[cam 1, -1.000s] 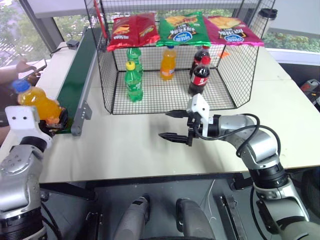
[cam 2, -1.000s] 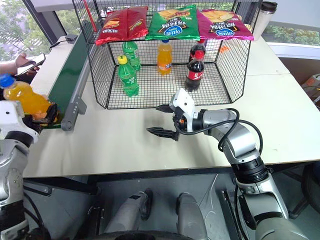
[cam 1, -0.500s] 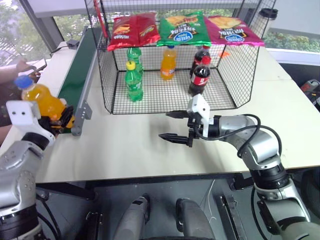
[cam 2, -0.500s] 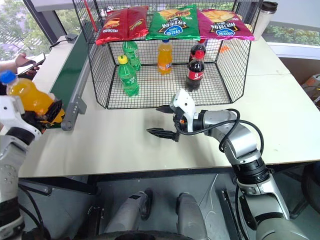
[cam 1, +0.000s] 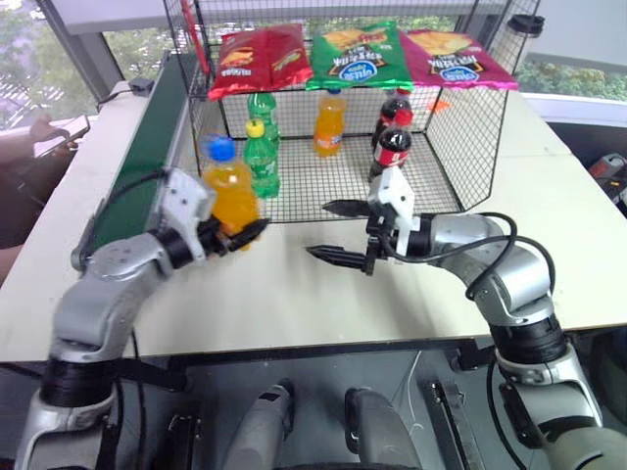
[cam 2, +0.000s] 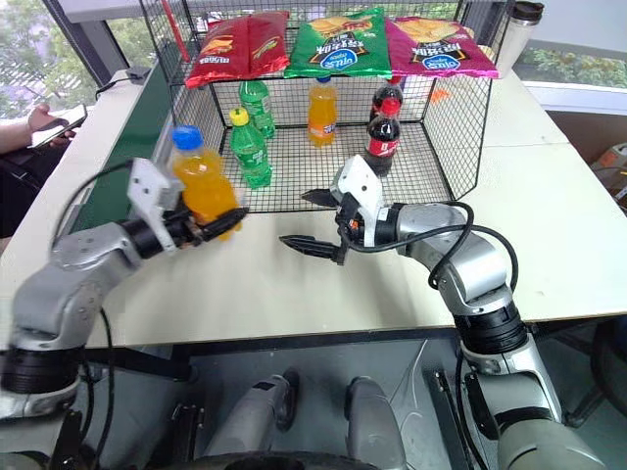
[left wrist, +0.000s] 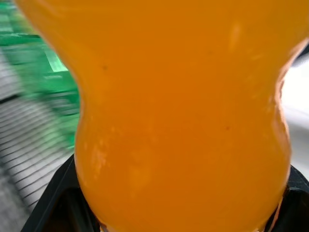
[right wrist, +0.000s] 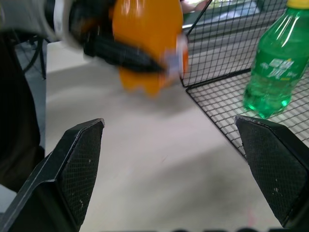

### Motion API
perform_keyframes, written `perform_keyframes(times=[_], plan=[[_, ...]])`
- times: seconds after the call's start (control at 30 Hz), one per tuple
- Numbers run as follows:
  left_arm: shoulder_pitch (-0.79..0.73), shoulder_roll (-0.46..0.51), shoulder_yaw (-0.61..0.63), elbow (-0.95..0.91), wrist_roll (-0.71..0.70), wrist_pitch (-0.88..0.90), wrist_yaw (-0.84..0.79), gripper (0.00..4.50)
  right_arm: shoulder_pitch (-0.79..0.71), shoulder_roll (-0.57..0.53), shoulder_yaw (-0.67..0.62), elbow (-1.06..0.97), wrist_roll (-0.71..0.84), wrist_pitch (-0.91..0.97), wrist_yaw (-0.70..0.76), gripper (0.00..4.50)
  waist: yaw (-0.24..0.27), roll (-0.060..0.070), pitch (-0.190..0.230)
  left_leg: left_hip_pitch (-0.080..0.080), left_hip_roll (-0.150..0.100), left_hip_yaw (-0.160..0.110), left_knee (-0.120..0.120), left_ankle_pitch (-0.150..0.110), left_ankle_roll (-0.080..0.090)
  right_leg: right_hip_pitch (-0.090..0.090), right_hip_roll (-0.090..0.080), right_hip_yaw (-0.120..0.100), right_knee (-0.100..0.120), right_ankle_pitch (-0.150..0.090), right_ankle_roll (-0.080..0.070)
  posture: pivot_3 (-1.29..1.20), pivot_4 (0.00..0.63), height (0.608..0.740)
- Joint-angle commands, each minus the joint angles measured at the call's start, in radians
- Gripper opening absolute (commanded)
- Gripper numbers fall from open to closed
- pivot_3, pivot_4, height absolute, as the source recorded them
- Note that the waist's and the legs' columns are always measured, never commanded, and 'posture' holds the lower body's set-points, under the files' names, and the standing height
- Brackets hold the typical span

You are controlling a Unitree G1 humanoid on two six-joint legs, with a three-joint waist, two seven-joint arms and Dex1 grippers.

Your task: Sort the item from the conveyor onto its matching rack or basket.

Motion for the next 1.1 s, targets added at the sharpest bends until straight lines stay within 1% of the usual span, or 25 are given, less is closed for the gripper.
perform_keyframes(times=[0.03,0.13,0.33,0.5,0.67,0.77,0.83,0.87,1.07,1.1], plan=[[-0.052,-0.042,-0.085,0.019,0.054,-0.104,-0.066,3.01,-0.030,-0.004,-0.036,-0.044,0.027,0.006,-0.015,4.50,-0.001,0.000,0.000,0.000,0.000,0.000,0.000,0.000,0.000,0.000,0.000,0.000,0.000,0.000,0.000,0.00,0.150,0.739],[-0.073,-0.080,-0.136,0.063,0.092,-0.150,-0.101,3.01,-0.033,-0.007,-0.037,-0.052,0.034,0.013,-0.024,4.50,-0.004,0.000,0.000,0.000,0.000,0.000,0.000,0.000,0.001,0.000,0.000,0.000,0.000,0.000,0.000,0.00,0.150,0.739],[-0.100,-0.139,-0.201,0.113,0.139,-0.193,-0.140,3.01,-0.046,-0.003,-0.036,-0.056,0.039,0.015,-0.037,4.50,-0.003,0.000,0.000,0.000,0.000,0.000,0.000,0.000,0.001,0.000,0.000,0.000,0.000,0.000,0.000,0.00,0.150,0.739],[-0.117,-0.183,-0.212,0.122,0.156,-0.201,-0.147,3.01,-0.056,0.002,-0.029,-0.047,0.040,0.011,-0.044,4.50,-0.002,0.000,0.000,0.000,0.000,0.000,0.001,0.000,0.001,0.000,0.000,0.000,0.000,0.000,0.001,0.00,0.150,0.739],[-0.118,-0.207,-0.217,0.118,0.167,-0.195,-0.154,3.01,-0.066,0.013,-0.026,-0.028,0.037,0.003,-0.050,4.50,-0.002,0.000,0.000,0.000,0.000,0.000,0.001,0.001,0.002,0.000,0.000,0.000,0.000,0.000,0.001,0.00,0.150,0.739],[-0.119,-0.218,-0.210,0.112,0.167,-0.190,-0.151,3.01,-0.069,0.023,-0.028,-0.016,0.032,-0.001,-0.061,3.68,-0.004,0.000,0.000,0.000,0.000,0.000,0.001,0.001,0.003,0.000,0.001,0.000,0.001,0.001,0.003,0.00,0.150,0.739],[-0.119,-0.220,-0.207,0.110,0.168,-0.188,-0.150,3.01,-0.070,0.028,-0.031,-0.012,0.032,-0.002,-0.066,2.70,-0.004,0.000,0.000,0.000,0.000,0.000,0.001,0.001,0.003,0.000,0.001,0.000,0.001,0.002,0.003,0.00,0.150,0.739],[-0.118,-0.221,-0.206,0.110,0.168,-0.188,-0.149,3.01,-0.070,0.030,-0.032,-0.012,0.032,-0.002,-0.067,2.41,-0.003,0.000,0.000,0.001,0.000,0.000,0.001,0.001,0.003,0.000,0.001,0.000,0.001,0.002,0.003,0.00,0.150,0.739],[-0.116,-0.227,-0.201,0.118,0.185,-0.213,-0.131,3.01,-0.069,0.031,-0.030,-0.015,0.023,0.001,-0.077,2.39,-0.002,0.000,0.000,0.000,0.000,0.000,0.001,0.001,0.003,0.000,0.001,0.000,0.001,0.002,0.003,0.00,0.150,0.739],[-0.115,-0.226,-0.201,0.120,0.182,-0.210,-0.135,3.51,-0.069,0.030,-0.029,-0.015,0.023,0.003,-0.077,2.39,-0.002,0.000,0.000,0.000,0.000,0.000,0.001,0.001,0.003,0.000,0.001,0.000,0.001,0.002,0.003,0.00,0.150,0.739]])
